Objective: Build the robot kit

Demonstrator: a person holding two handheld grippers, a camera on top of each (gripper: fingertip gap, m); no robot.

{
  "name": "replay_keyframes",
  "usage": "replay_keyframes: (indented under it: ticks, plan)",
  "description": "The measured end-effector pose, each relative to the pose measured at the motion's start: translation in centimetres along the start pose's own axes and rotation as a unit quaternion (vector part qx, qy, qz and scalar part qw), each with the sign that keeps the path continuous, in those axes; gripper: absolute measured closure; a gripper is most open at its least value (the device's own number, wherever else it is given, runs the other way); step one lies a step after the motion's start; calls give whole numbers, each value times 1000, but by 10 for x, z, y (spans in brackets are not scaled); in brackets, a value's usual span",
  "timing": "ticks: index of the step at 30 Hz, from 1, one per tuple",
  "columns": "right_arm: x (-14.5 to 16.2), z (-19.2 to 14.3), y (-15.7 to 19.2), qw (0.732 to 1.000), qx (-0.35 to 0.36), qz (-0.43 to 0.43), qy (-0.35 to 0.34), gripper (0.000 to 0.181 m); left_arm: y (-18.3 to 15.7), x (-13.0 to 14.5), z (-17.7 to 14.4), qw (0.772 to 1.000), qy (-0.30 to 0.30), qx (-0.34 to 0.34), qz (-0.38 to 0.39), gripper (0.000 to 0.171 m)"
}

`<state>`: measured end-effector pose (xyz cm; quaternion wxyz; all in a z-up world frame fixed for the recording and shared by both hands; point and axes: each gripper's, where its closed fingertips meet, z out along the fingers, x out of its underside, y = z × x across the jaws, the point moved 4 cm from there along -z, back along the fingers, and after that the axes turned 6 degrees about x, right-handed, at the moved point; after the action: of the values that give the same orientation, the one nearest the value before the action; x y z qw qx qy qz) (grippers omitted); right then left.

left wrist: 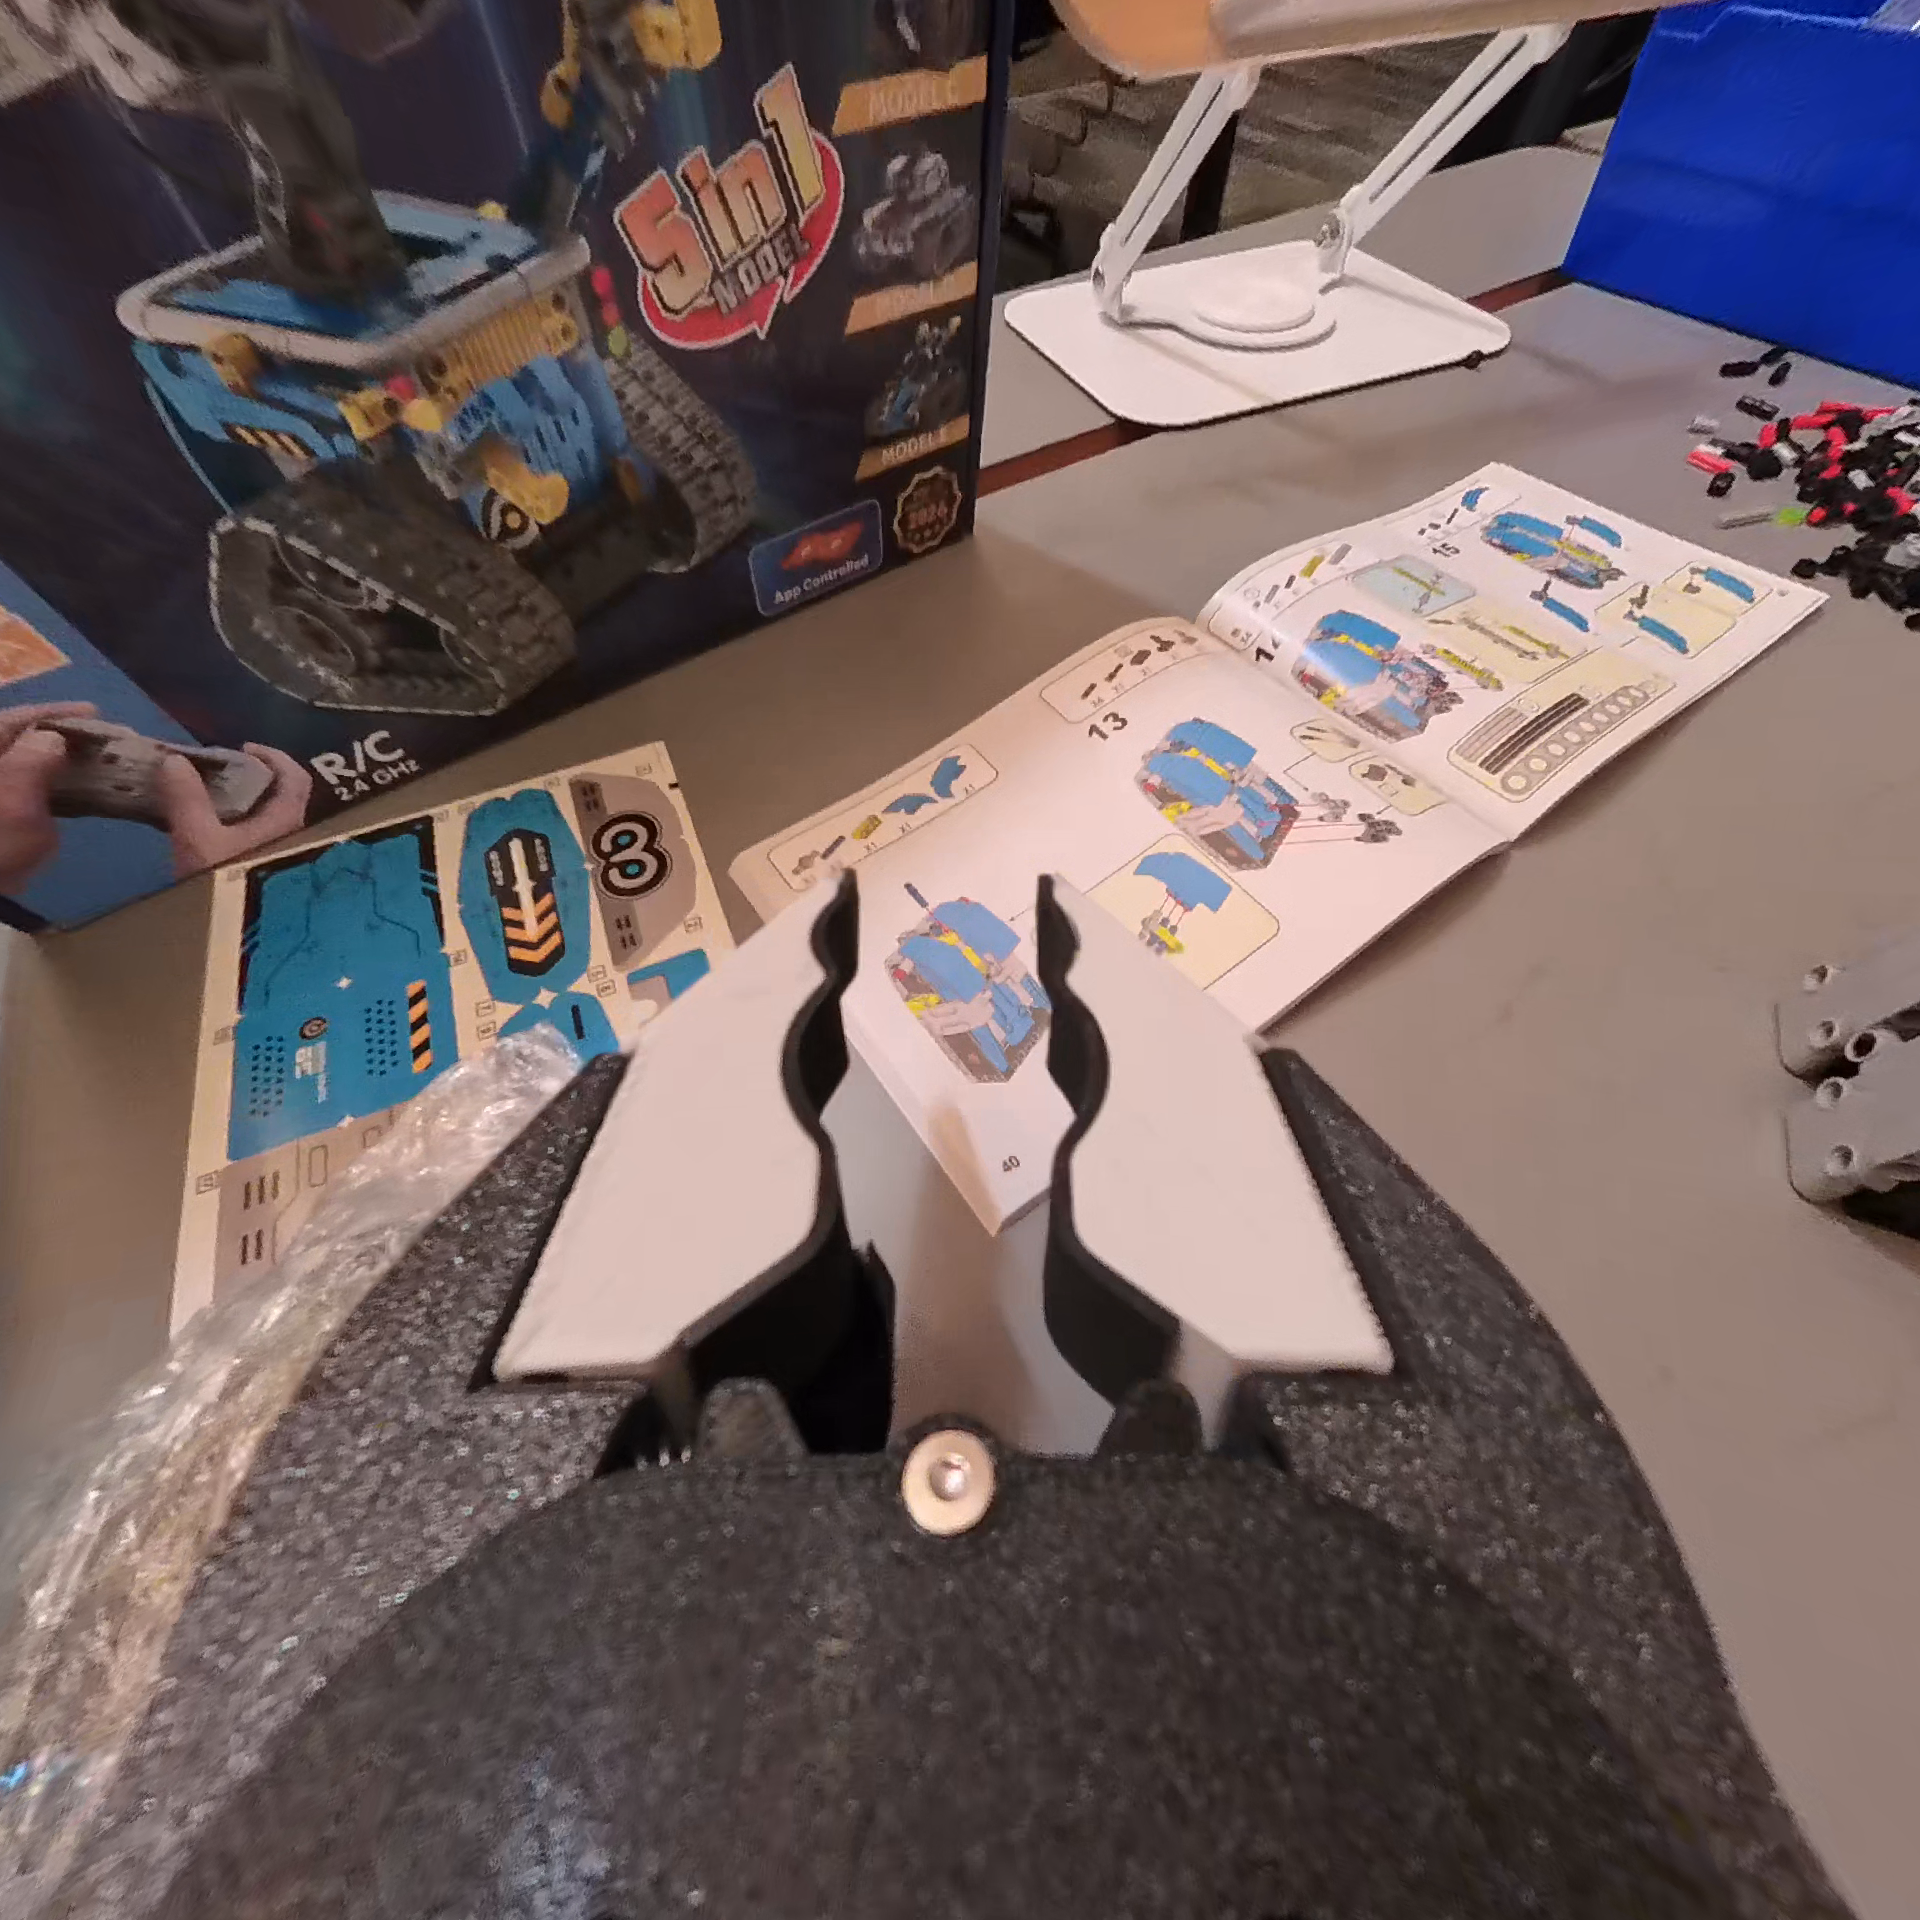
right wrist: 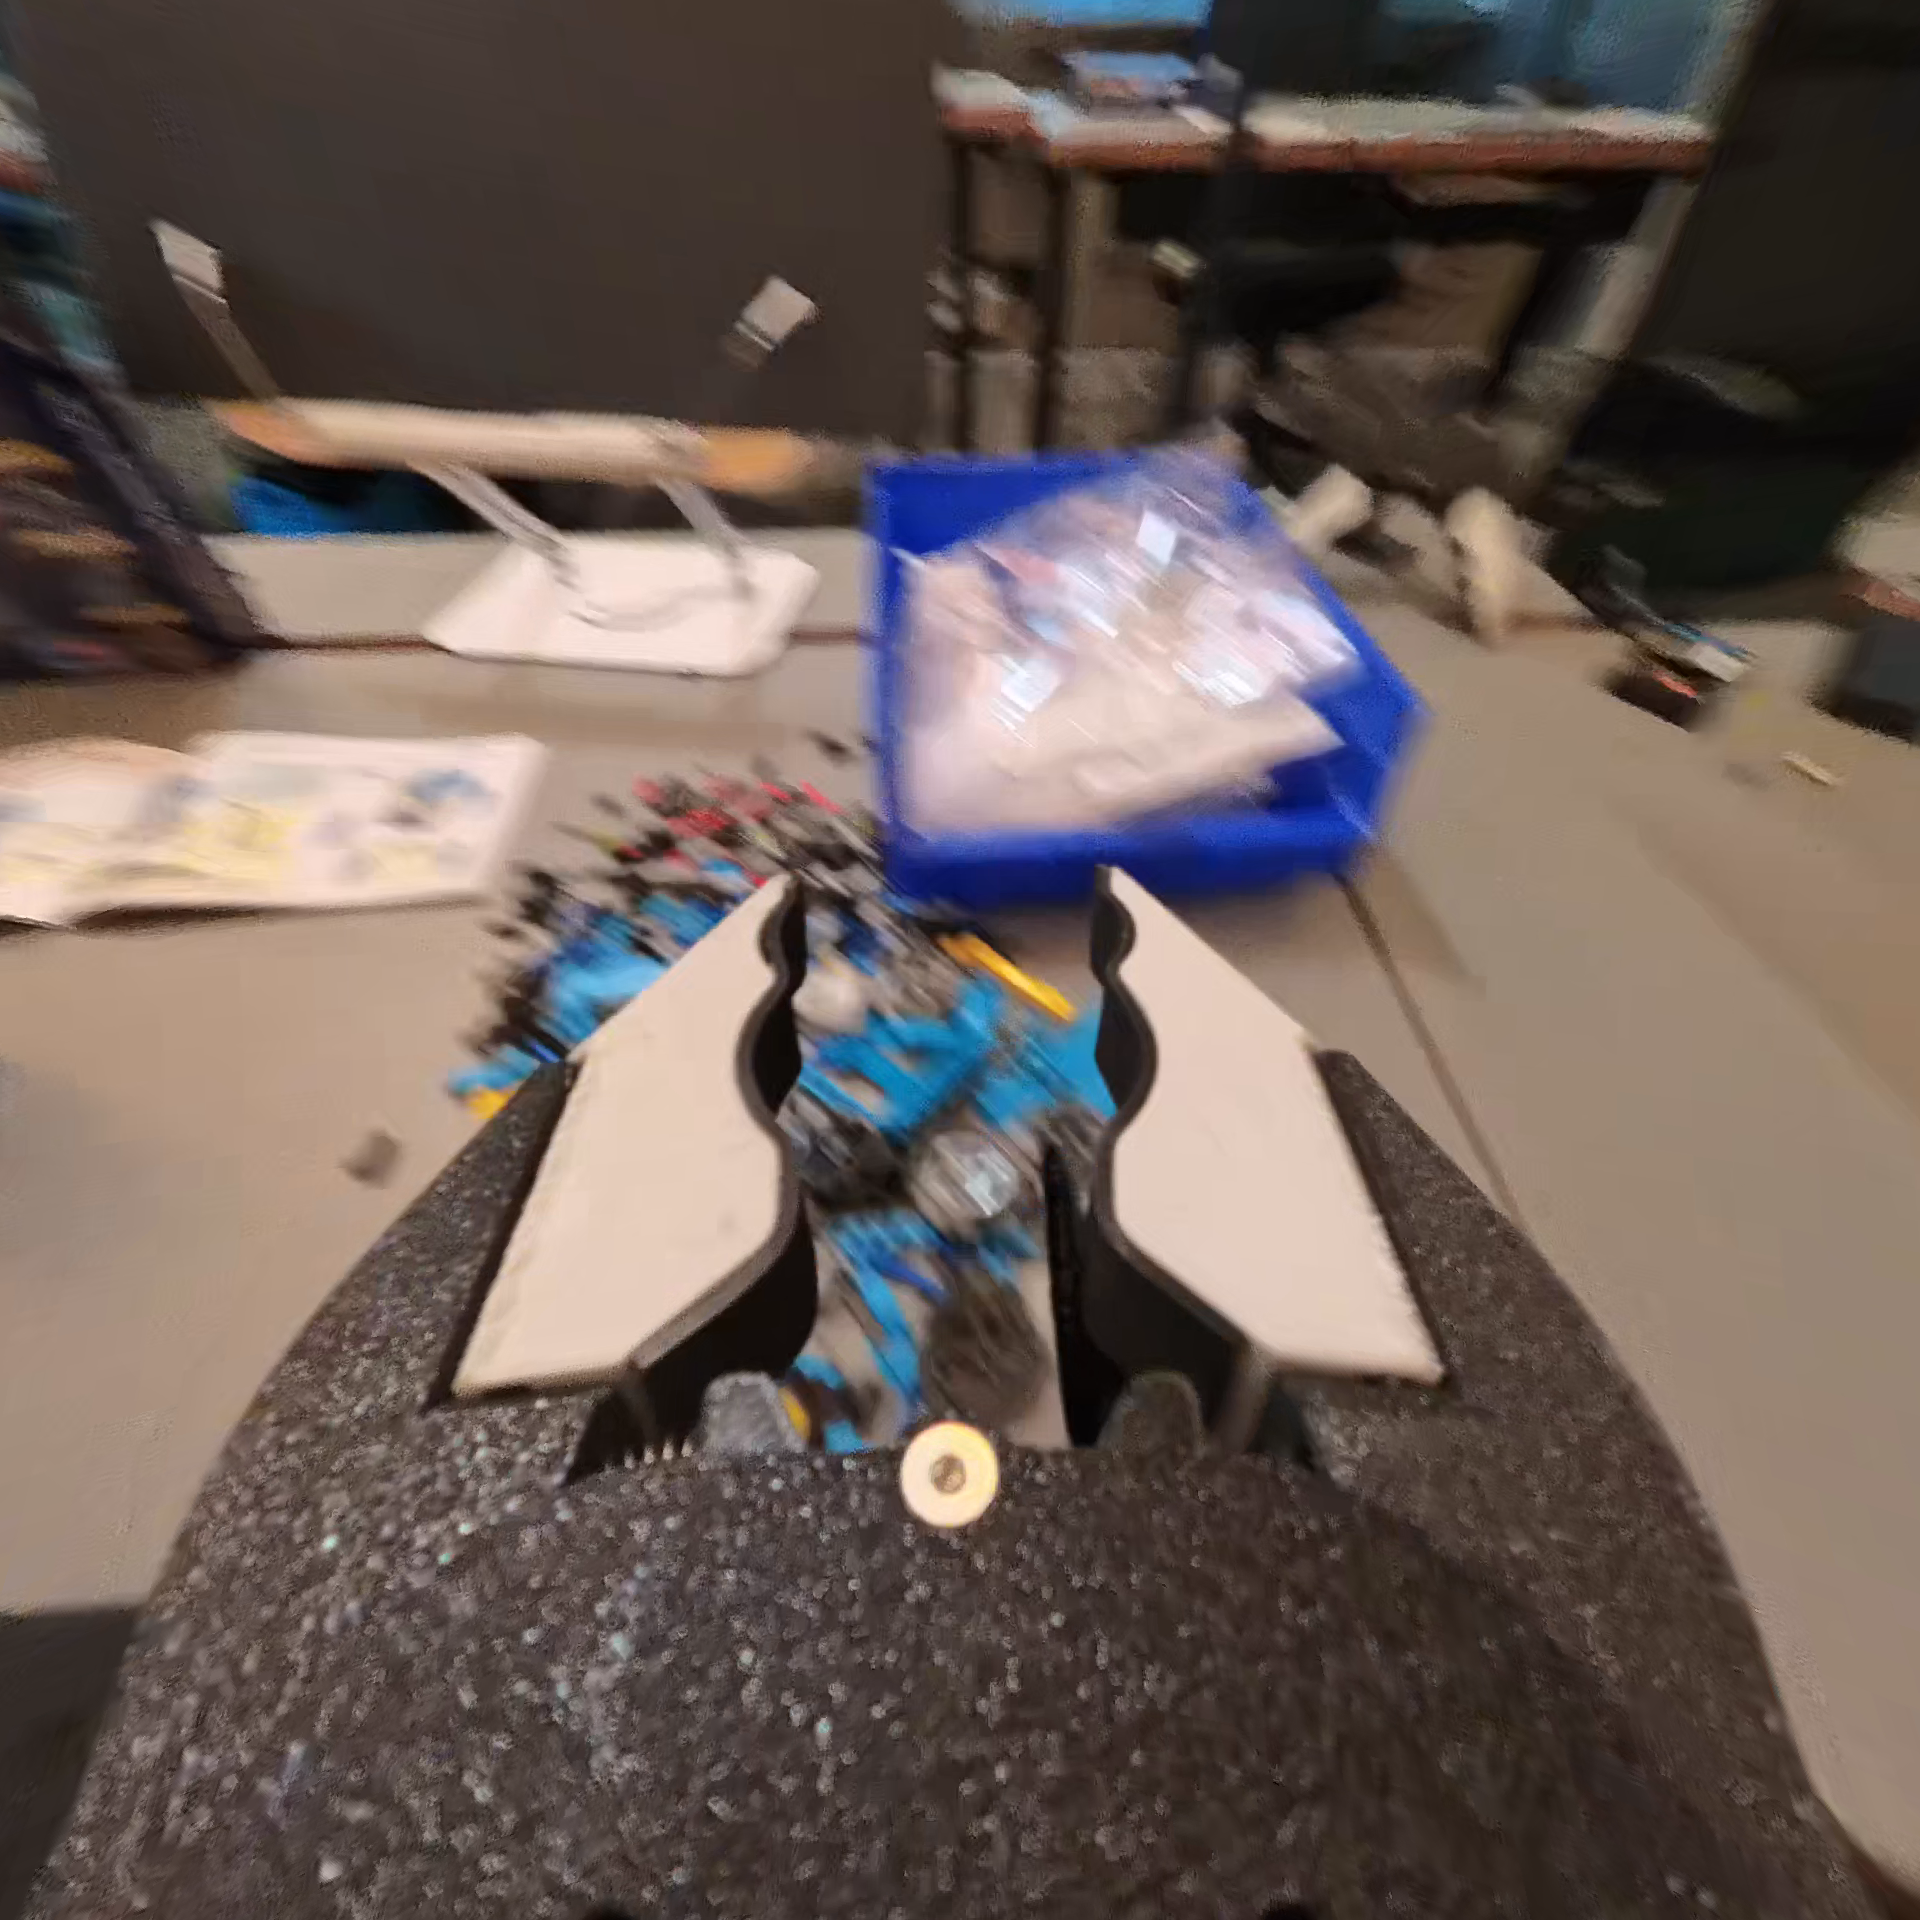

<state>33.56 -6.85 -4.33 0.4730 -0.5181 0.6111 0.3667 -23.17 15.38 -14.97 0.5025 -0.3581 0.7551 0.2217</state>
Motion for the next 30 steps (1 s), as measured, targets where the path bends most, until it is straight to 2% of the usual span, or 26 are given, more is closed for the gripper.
replay_keyframes:
  ticks: [3, 6, 9, 12, 14, 16, 20, 22, 23, 24, 30]
  plan:
    - [44, -44, -63, 993, 104, 36, 42, 124, 1, -2, -2, 1000, -10, 5, -9, 138]
    - [80, -74, -82, 982, 143, 120, 26, 123, 1, 1, 1, 1000, 1, 11, -13, 137]
    - [88, -70, -63, 980, 104, 171, 8, 126, 1, 2, 2, 1000, 4, 14, -12, 137]
    - [81, -51, -52, 986, 111, 120, 35, 129, -1, 3, 4, 1000, 12, 8, 1, 137]
    - [74, -40, -44, 990, 105, 92, 35, 137, -3, 2, 3, 1000, 11, 3, 15, 137]
    - [74, -30, -35, 991, 93, 87, 46, 135, -4, 1, 2, 1000, 4, -9, 27, 137]
    - [68, -15, 4, 996, 54, 52, 39, 133, 0, -3, -4, 999, -18, -24, 25, 138]
    - [65, -9, 32, 999, 22, 9, 44, 140, -3, -6, -11, 999, -40, 3, 16, 152]
    - [65, -6, 48, 999, -10, -11, 51, 152, -5, -5, -11, 999, -39, 16, 7, 152]
    - [65, -3, 64, 997, -40, -19, 58, 156, -4, -3, -10, 999, -28, 19, -4, 150]
    - [53, 32, 120, 993, -110, -12, 51, 150, -2, 3, -5, 999, -5, 29, -28, 145]
